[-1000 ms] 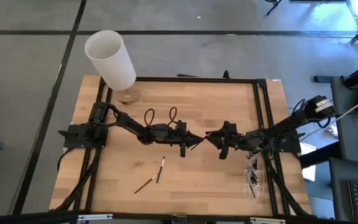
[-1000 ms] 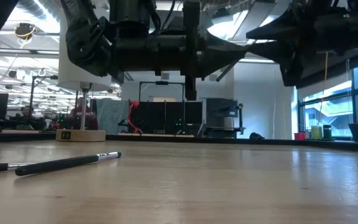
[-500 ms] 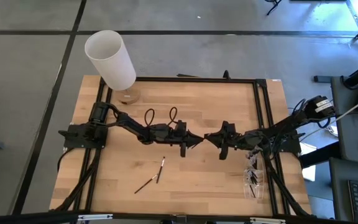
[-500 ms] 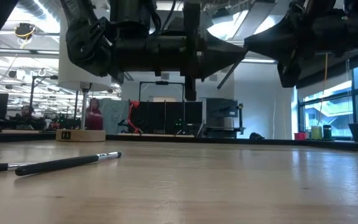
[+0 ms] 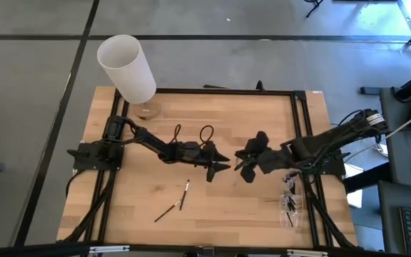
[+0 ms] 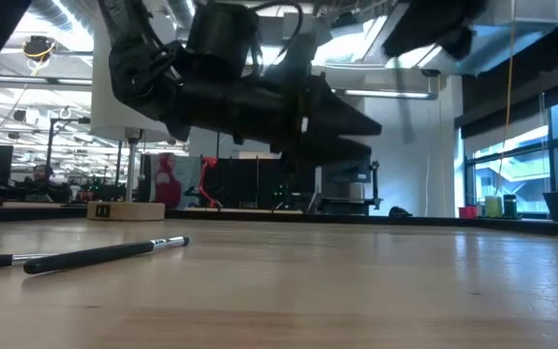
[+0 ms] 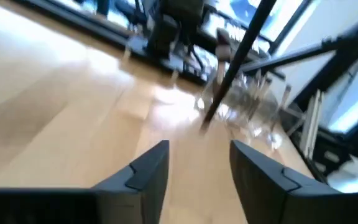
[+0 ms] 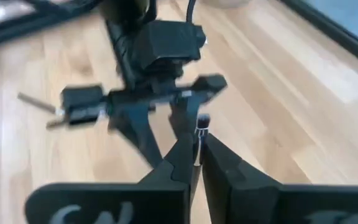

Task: Put items in baskets/containers
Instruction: Put the eyeshadow brush into the transparent organizer

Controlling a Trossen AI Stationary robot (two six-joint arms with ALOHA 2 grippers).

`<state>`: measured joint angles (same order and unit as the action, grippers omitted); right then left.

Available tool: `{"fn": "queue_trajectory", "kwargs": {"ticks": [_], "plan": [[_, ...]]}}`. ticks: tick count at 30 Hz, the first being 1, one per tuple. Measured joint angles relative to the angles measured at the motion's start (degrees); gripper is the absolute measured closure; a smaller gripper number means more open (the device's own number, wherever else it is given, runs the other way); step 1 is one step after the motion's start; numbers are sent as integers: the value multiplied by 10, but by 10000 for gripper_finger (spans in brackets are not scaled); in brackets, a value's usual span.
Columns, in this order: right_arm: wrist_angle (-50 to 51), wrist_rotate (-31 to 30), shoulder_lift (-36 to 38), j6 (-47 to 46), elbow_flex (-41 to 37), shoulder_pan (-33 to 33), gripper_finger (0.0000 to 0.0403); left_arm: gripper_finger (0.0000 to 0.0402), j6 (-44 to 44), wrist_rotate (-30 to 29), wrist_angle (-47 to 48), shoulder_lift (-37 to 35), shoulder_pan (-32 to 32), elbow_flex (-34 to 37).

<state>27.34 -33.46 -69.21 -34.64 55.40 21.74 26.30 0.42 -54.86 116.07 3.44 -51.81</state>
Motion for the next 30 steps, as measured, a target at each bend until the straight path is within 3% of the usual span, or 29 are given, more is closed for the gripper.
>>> {"fn": "queue_trajectory", "kwargs": {"ticks": [8,11,15,23,30], "plan": [[345,43,0,-144,174,63,384,212,0,71,21,0,-10,0],[439,66,0,-214,209,87,384,212,12,72,21,0,-9,0],[525,143,0,-303,225,118,384,212,14,72,23,0,-9,0],[527,202,-1,-473,153,233,384,212,14,72,30,0,-9,0],[482,184,-2,-562,88,312,384,212,14,72,31,0,-9,0]]}}
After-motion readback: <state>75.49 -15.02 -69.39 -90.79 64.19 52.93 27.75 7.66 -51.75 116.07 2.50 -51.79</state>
